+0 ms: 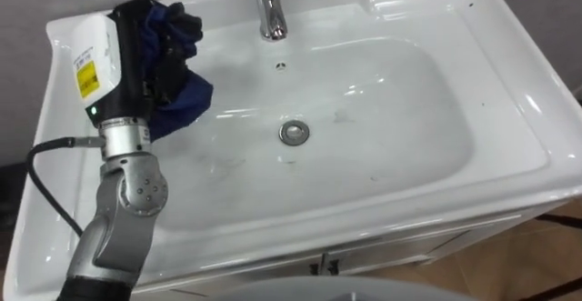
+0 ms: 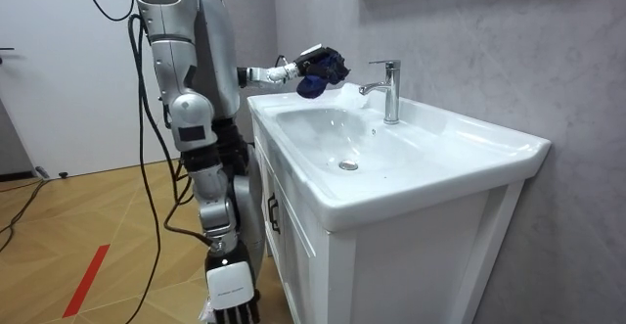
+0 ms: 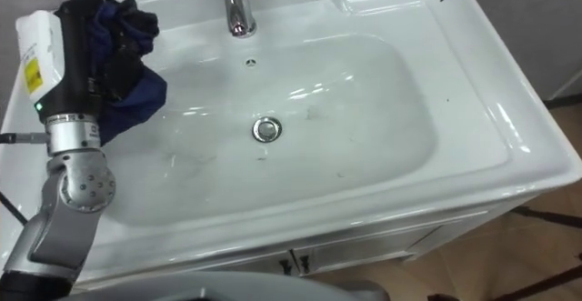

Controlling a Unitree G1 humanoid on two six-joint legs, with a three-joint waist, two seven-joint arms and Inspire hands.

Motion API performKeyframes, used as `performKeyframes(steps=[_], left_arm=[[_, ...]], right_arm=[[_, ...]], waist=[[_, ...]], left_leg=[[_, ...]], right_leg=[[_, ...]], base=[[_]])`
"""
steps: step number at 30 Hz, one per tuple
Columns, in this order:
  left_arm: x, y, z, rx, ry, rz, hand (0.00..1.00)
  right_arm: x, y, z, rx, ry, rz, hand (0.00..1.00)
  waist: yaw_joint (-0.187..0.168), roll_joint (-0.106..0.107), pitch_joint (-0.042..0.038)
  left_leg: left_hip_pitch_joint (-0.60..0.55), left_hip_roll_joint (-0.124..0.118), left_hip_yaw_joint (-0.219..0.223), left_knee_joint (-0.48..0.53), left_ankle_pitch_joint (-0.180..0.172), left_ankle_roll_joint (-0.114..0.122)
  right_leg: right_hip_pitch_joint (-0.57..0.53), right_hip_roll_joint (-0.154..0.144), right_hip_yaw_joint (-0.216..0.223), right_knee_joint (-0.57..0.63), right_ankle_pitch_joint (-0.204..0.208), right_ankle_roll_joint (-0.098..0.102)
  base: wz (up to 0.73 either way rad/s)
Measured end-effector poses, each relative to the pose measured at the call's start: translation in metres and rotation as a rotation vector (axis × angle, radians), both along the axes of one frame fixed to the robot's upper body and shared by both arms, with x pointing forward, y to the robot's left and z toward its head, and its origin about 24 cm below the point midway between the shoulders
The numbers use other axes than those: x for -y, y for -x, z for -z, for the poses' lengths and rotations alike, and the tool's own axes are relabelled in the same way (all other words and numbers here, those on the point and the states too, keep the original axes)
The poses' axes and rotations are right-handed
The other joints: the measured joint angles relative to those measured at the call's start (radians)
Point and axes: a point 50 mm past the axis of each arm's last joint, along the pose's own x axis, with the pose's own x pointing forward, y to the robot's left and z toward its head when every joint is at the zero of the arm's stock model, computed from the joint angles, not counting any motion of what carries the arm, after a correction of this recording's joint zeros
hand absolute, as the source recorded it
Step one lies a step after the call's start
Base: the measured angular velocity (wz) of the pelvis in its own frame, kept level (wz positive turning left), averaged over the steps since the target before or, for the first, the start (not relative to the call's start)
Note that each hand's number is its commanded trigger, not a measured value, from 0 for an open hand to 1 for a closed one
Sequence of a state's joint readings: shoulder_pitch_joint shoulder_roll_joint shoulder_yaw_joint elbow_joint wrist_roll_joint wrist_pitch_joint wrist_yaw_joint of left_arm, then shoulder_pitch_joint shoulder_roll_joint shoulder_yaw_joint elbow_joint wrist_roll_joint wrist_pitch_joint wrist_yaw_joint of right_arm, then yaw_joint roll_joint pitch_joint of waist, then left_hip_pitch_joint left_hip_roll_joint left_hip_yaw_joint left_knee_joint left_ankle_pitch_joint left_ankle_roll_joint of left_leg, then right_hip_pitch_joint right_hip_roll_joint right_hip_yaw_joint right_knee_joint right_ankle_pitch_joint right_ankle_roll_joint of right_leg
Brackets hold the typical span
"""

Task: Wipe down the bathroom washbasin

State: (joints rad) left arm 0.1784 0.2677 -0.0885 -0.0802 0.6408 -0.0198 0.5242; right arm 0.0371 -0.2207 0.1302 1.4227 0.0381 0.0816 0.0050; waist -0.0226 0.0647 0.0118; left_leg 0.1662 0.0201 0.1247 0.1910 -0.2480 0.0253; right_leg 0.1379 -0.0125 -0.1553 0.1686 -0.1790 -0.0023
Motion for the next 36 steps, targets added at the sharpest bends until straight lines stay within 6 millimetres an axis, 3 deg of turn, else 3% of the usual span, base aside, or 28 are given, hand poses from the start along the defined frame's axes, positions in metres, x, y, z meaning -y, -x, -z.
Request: performKeyframes(steps=[12, 26, 36], left_arm=[[-0.039, 0.015, -0.001, -0.033, -0.104, -0.145, 1.0], [-0.053, 0.026, 0.017, -0.144, -0.111, -0.207, 1.0], [-0.053, 0.025, 0.018, -0.146, -0.111, -0.207, 1.0]], right_arm=[[0.002, 0.02, 0.0, -0.027, -0.011, 0.096, 0.0], [0.003, 0.011, -0.001, 0.009, -0.013, 0.114, 0.0], [0.008, 0.011, -0.002, 0.006, 0.007, 0.109, 0.0]], waist=[[0.0, 0.006, -0.0047], [0.004, 0.009, -0.0079], [-0.013, 0.029, -0.0078]], left_leg=[[0.001, -0.006, -0.006, 0.003, 0.0, 0.0], [0.001, -0.011, -0.028, 0.001, 0.0, 0.0], [-0.005, -0.011, -0.028, 0.002, 0.0, 0.0]], right_leg=[[0.004, -0.001, -0.001, 0.0, -0.003, 0.002], [0.008, -0.003, -0.014, -0.001, -0.003, 0.003], [0.001, -0.002, -0.013, 0.0, -0.003, 0.003]], base=[[0.0], [0.03], [0.0]])
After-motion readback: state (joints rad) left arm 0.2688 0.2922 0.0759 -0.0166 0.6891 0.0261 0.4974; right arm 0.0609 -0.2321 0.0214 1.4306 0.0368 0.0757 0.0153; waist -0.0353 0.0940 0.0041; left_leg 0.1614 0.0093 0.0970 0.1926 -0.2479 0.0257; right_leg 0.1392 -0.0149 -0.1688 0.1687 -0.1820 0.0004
